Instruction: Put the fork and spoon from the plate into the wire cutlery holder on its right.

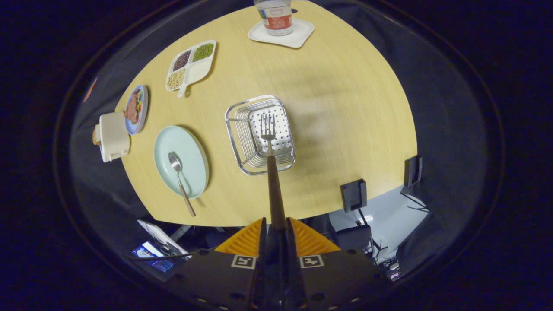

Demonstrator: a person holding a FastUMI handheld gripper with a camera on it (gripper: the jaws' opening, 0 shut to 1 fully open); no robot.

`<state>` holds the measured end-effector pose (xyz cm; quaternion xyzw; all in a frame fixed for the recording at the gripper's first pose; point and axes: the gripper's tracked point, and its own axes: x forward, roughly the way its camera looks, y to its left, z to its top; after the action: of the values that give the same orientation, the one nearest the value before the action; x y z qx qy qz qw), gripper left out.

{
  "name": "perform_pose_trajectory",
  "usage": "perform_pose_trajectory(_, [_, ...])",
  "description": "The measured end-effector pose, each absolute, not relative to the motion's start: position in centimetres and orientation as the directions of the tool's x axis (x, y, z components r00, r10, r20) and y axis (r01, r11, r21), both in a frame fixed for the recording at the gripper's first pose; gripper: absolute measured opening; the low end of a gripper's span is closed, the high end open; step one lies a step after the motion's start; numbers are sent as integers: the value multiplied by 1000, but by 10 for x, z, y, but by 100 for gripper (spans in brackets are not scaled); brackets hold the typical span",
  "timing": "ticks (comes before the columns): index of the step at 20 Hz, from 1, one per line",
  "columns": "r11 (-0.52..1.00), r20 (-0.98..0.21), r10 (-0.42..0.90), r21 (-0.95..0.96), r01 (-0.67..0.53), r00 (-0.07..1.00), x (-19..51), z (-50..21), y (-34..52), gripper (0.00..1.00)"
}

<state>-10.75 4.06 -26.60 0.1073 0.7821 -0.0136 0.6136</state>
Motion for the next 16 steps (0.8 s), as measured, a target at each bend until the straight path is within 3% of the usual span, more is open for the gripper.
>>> perform_pose_trajectory(3, [980, -970, 153, 123, 158, -189, -109, -258, 47, 63])
perform_pose_trajectory(4, [982, -974, 142, 116, 150, -176, -110, -252, 48, 83])
perform_pose_trajectory(6, [990, -987, 103, 89, 114, -123, -108, -240, 53, 89])
perform_pose_trajectory(10, [998, -997, 65, 66, 4, 38, -98, -203, 89, 90])
perform_pose_trajectory(16, [973, -976, 198, 185, -136, 91, -120, -205, 210, 90])
